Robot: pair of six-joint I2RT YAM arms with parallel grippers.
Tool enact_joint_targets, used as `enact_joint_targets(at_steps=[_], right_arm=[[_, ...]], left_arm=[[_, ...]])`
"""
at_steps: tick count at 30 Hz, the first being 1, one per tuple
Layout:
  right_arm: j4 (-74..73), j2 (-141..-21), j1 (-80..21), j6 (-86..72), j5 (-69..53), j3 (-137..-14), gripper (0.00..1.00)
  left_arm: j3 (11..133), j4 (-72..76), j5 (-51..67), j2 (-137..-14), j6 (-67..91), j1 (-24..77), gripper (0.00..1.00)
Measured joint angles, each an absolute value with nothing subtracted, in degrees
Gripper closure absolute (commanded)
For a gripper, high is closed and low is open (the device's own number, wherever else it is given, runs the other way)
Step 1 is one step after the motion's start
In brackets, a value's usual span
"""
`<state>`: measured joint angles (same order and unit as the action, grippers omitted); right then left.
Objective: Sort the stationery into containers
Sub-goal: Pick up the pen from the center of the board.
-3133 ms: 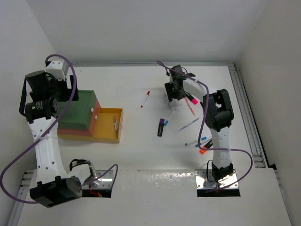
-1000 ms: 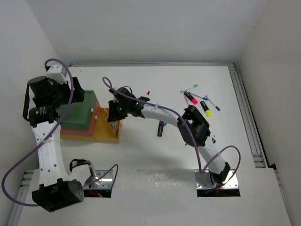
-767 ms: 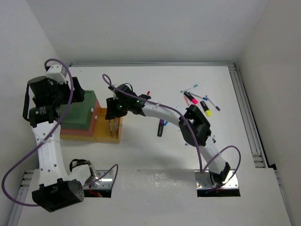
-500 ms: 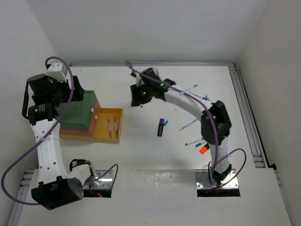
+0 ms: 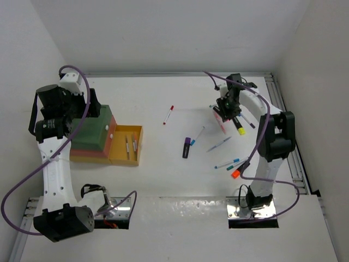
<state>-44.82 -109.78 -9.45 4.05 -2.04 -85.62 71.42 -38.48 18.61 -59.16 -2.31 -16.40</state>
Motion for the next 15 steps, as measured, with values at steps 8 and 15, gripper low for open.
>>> enact_joint_targets(at_steps=[8, 15], right_arm=[[-45.2, -116.0, -5.6, 7.1, -0.9, -86.0, 0.65], [-45.4, -118.4, -6.2, 7.6, -0.8, -88.8, 0.57]], left_arm=[[71.4, -38.5, 17.6, -59.4, -2.3, -16.4, 0.08], [71.4, -38.5, 17.3, -60.0, -2.3, -16.4, 0.08]])
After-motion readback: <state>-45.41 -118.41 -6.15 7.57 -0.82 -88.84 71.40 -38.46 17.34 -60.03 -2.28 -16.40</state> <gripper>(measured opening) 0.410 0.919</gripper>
